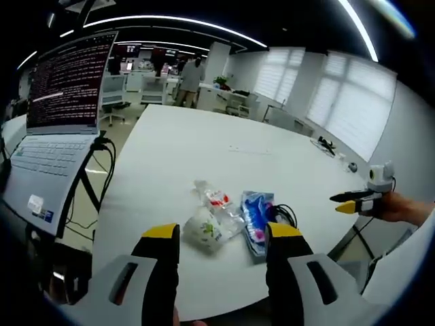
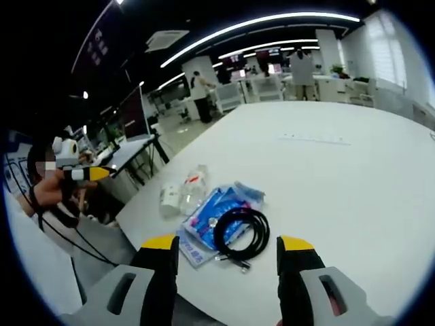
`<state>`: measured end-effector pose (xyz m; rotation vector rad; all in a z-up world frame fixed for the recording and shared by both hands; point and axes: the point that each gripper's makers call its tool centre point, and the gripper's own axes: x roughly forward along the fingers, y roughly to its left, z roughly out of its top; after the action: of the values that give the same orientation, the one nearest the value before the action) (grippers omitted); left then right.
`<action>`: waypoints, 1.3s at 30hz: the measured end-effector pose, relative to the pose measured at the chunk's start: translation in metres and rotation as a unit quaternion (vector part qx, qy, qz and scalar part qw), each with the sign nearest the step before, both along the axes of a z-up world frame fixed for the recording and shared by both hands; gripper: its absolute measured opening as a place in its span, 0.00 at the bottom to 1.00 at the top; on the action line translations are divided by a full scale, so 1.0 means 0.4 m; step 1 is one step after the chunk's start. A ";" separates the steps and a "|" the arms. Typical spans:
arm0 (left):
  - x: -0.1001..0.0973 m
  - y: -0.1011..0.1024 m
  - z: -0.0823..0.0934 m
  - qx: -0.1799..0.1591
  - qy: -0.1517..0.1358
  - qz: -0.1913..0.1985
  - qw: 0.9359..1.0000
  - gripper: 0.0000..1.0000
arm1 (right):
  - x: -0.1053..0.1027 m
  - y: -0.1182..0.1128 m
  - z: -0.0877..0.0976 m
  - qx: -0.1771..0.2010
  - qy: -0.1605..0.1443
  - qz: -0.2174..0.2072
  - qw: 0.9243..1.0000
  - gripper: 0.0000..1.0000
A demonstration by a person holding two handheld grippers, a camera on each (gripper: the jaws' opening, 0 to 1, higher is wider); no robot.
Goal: Arrange the tabletop items into an orderly group along one side of the table until the central work area is clear of visible clutter.
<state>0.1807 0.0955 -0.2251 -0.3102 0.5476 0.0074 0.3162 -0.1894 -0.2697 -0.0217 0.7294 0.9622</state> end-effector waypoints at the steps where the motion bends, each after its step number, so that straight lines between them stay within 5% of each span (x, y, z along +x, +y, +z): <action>1: -0.002 -0.002 -0.001 -0.001 0.000 0.001 1.000 0.50 | -0.002 -0.001 -0.002 0.000 0.001 0.000 1.000 0.58; 39: -0.029 -0.004 -0.019 -0.011 0.009 0.024 1.000 0.45 | -0.008 -0.030 -0.016 0.003 0.012 -0.011 1.000 0.54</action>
<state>0.1693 0.0941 -0.2328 -0.3447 0.5586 0.0509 0.3132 -0.2013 -0.2763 0.0044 0.7480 0.9449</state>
